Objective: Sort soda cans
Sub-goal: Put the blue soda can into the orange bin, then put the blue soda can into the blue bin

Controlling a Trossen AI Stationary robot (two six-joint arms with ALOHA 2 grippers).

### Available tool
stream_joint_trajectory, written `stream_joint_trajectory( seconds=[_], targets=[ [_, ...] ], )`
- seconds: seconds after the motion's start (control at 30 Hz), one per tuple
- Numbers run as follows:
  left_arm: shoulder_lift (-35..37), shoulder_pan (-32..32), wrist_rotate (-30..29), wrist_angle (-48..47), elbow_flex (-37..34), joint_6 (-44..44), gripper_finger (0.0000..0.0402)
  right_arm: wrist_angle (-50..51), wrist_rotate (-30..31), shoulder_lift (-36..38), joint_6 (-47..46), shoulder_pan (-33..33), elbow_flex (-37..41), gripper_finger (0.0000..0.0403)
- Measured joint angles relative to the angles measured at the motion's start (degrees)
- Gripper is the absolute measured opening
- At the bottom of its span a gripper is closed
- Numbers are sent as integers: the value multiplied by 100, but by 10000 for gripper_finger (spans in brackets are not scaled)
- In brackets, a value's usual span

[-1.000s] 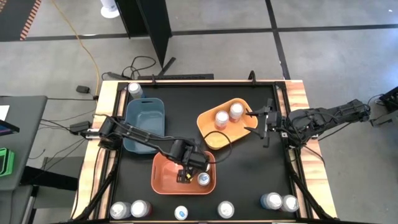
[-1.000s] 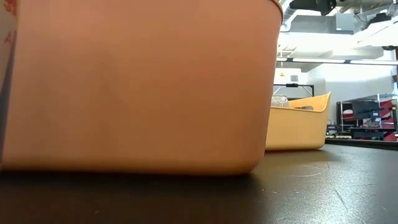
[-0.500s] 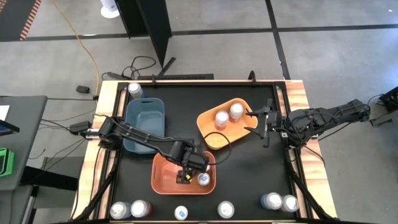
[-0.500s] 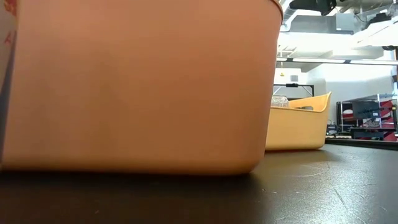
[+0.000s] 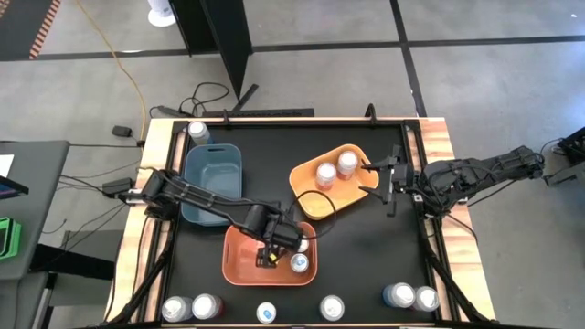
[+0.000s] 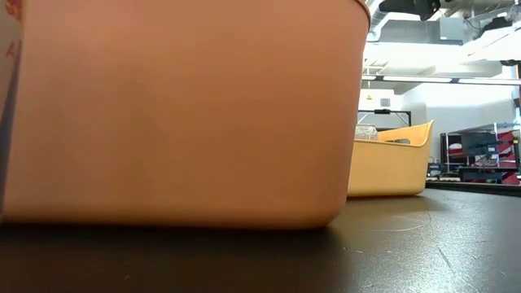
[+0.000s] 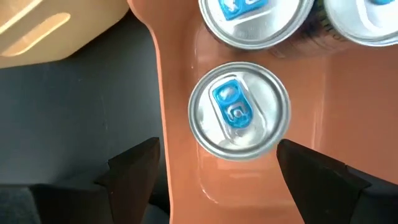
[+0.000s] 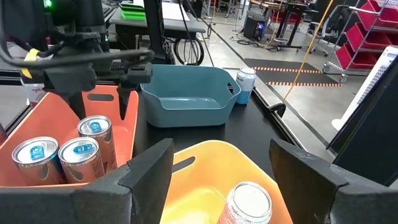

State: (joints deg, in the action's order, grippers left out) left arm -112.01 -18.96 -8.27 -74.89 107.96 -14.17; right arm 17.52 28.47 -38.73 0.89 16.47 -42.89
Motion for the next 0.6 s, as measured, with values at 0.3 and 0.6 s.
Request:
stream_joint_trajectory(
  seconds=[0.3, 0.6],
  targets=[
    [702, -83, -684, -444, 0, -501, 319, 0, 0, 1, 0, 2, 0, 281],
    [1268, -105, -2276, -1499, -150, -1384, 319, 0, 0, 1, -2, 0, 0, 281]
  ],
)
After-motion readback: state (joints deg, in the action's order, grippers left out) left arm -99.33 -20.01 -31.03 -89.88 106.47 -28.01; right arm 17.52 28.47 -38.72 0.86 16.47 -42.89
